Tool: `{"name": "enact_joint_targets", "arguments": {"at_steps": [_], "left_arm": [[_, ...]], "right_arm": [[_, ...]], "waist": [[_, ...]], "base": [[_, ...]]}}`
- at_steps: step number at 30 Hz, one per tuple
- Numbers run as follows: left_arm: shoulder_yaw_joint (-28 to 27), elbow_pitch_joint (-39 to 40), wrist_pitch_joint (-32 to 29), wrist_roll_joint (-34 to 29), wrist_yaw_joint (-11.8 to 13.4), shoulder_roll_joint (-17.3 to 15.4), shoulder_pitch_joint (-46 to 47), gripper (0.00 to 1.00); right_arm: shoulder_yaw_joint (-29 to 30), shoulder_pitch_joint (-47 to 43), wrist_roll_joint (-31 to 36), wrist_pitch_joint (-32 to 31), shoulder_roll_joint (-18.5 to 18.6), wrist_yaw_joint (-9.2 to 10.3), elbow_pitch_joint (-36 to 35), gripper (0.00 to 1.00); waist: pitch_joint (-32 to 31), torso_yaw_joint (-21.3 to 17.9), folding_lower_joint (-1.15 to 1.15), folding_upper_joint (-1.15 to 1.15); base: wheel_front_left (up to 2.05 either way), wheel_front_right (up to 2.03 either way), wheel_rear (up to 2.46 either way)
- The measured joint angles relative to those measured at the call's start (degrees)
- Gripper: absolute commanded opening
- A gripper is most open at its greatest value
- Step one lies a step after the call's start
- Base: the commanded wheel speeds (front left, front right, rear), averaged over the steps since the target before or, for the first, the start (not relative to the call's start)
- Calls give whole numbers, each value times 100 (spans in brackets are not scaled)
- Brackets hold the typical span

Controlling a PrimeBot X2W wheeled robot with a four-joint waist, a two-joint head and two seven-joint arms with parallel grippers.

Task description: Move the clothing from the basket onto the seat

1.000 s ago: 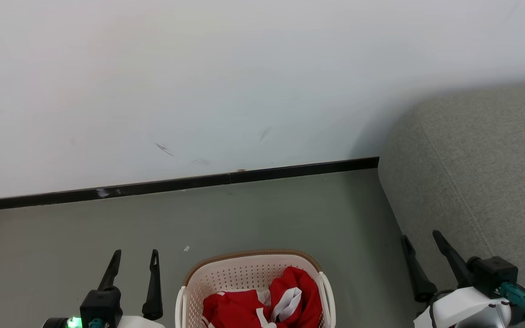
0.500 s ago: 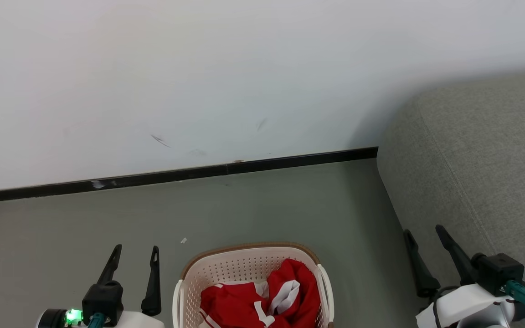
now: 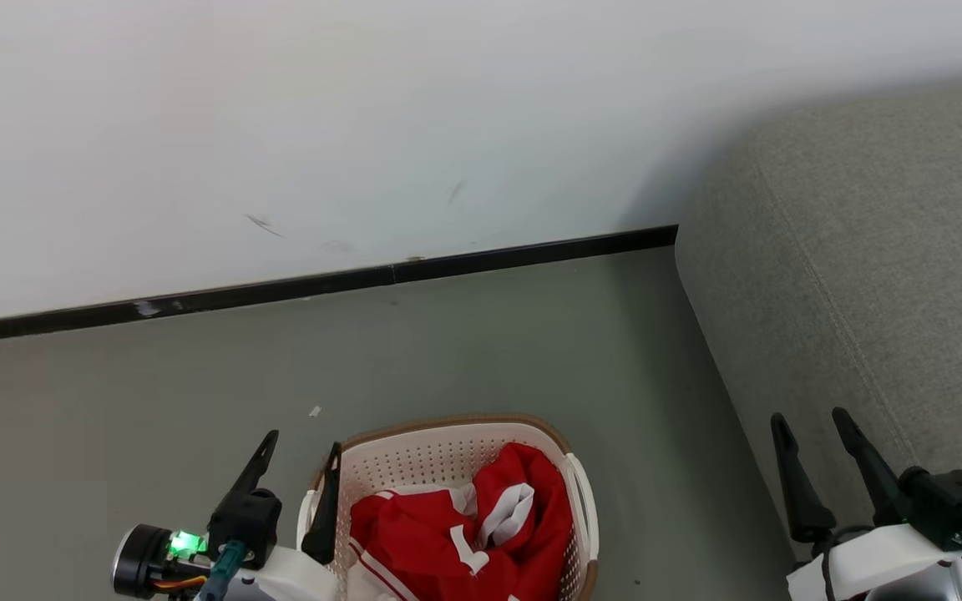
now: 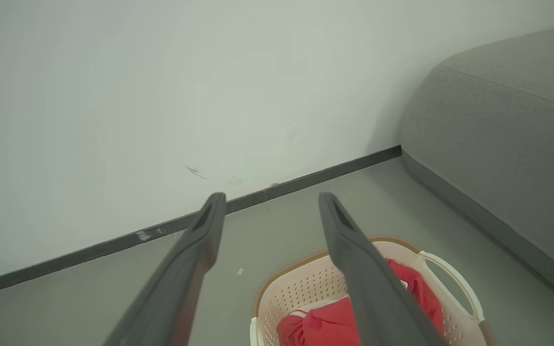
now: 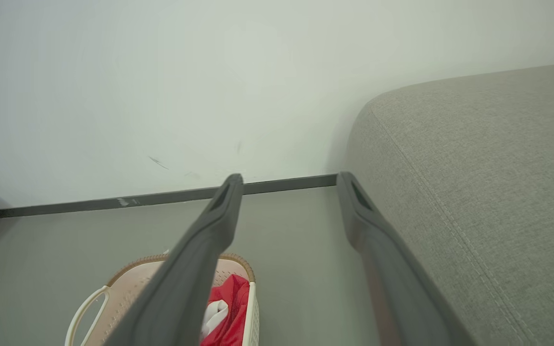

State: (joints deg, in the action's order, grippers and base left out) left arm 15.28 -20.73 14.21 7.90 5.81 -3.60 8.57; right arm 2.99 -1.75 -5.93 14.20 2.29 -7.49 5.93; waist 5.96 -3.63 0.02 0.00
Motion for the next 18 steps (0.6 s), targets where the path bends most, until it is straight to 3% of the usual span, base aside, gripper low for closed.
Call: {"name": "enact_joint_targets", "arguments": {"at_steps": [18], "left_arm": [[520, -873, -54, -168, -252, 66, 587, 100]], "right_arm": [[-4, 320, -65, 0, -9, 0, -391, 100]], "waist": [[866, -350, 0, 0]], "base": [[0, 0, 0]]}}
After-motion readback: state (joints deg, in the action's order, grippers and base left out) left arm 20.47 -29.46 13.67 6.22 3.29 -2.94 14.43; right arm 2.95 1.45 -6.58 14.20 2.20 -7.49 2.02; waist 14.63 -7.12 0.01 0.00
